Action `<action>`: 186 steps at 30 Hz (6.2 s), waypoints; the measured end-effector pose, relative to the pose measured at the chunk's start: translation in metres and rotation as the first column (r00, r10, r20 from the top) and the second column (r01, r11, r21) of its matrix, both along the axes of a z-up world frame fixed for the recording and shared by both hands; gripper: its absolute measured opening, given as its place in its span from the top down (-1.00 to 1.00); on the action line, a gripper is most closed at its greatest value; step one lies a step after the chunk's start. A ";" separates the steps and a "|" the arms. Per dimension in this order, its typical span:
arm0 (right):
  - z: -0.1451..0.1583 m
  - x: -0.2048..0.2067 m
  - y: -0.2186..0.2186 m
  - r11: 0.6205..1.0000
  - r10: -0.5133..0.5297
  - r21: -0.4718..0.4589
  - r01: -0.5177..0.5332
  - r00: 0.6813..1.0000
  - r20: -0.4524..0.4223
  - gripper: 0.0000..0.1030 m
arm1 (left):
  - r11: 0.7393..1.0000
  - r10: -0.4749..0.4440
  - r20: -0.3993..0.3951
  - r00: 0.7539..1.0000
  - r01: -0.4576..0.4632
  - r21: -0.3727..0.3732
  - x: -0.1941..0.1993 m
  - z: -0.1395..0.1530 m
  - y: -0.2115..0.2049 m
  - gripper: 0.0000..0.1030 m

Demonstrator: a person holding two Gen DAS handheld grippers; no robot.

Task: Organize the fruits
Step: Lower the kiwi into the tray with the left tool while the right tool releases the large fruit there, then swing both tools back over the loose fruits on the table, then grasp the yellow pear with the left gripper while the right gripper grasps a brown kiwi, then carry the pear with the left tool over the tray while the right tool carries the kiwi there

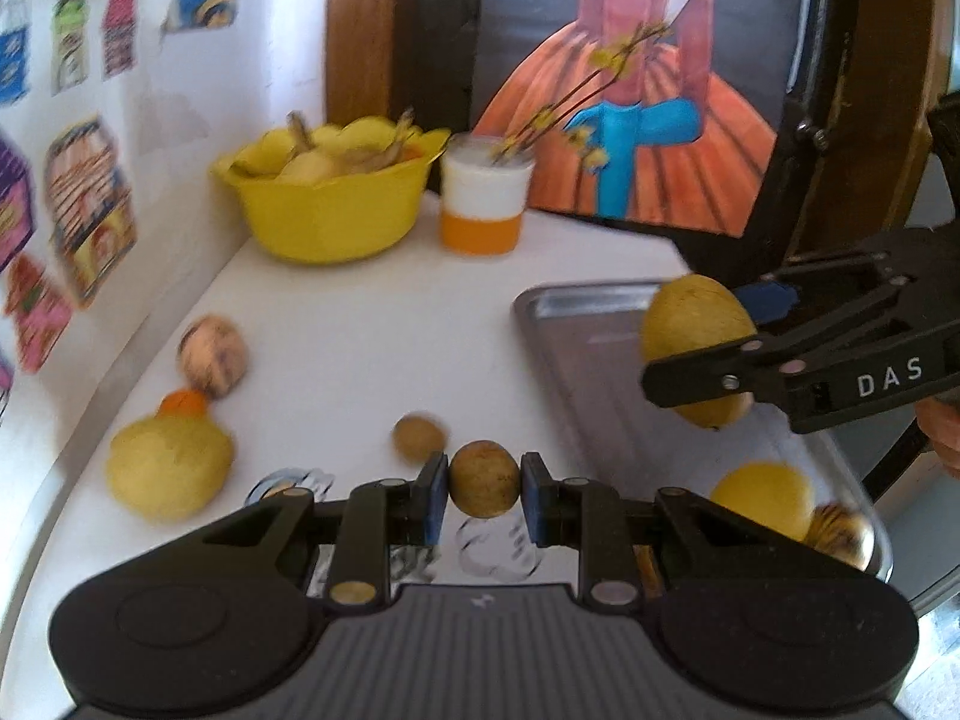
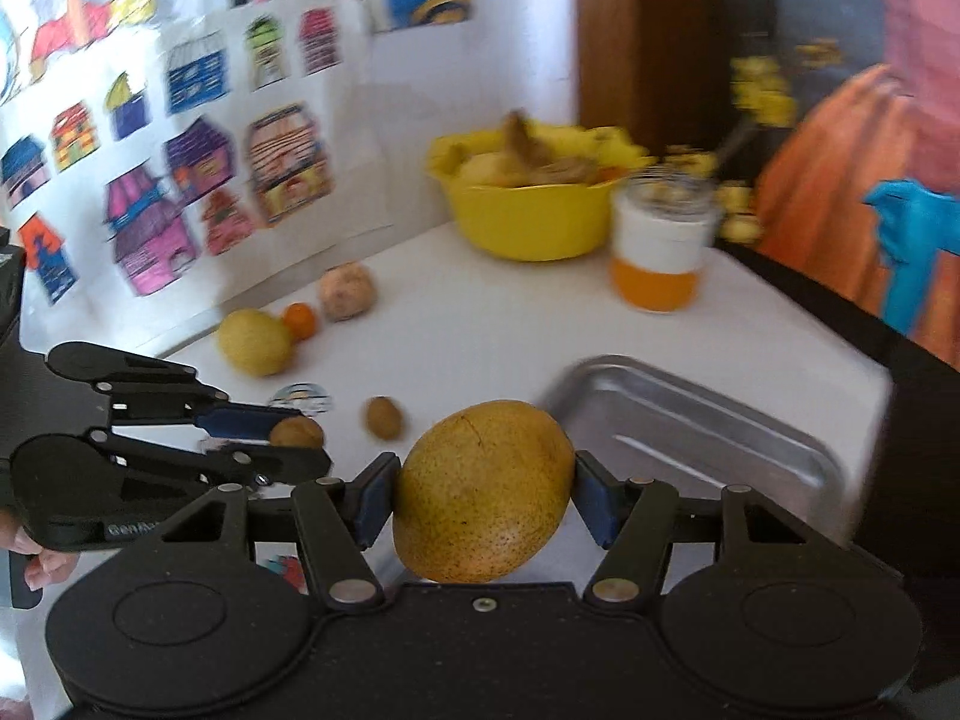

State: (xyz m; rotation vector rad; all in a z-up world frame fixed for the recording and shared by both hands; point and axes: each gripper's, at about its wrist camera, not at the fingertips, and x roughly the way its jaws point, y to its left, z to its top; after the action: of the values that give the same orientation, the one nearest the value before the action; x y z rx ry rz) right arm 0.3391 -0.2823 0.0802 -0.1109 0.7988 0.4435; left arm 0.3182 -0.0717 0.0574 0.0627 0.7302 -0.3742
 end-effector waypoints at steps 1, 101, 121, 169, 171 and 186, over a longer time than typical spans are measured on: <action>0.000 -0.002 -0.007 1.000 -0.019 -0.003 0.019 1.000 0.002 -0.23 | 1.000 -0.010 0.008 1.000 0.010 -0.005 0.002 0.002 -0.006 0.46; 0.003 -0.121 0.126 0.987 0.141 -0.036 -0.155 0.958 -0.250 -0.99 | 0.921 0.386 0.042 0.922 -0.388 0.050 -0.109 0.025 0.145 -0.99; 0.010 -0.001 0.144 0.953 0.275 -0.090 -0.288 0.952 -0.131 -0.99 | 0.944 0.327 0.077 0.942 -0.329 0.018 -0.048 0.026 0.138 -0.99; -0.084 0.084 0.139 0.953 0.258 -0.118 -0.280 0.950 -0.173 -0.05 | 0.947 0.321 -0.043 0.946 -0.321 0.010 0.070 -0.049 0.118 -0.58; -0.085 0.083 0.140 0.950 0.263 -0.124 -0.285 0.950 -0.167 -0.04 | 0.941 0.337 -0.047 0.940 -0.337 0.016 0.072 -0.050 0.118 -0.58; -0.080 0.078 0.130 0.964 0.224 -0.114 -0.240 0.965 -0.138 0.42 | 0.929 0.369 -0.034 0.929 -0.368 0.034 0.072 -0.051 0.114 -0.53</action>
State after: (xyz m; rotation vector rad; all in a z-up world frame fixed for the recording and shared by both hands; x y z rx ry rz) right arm 0.4171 -0.1519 -0.0002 -0.3035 0.9421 0.6251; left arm 0.3903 0.0419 0.0068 -0.0573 0.7688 -0.0054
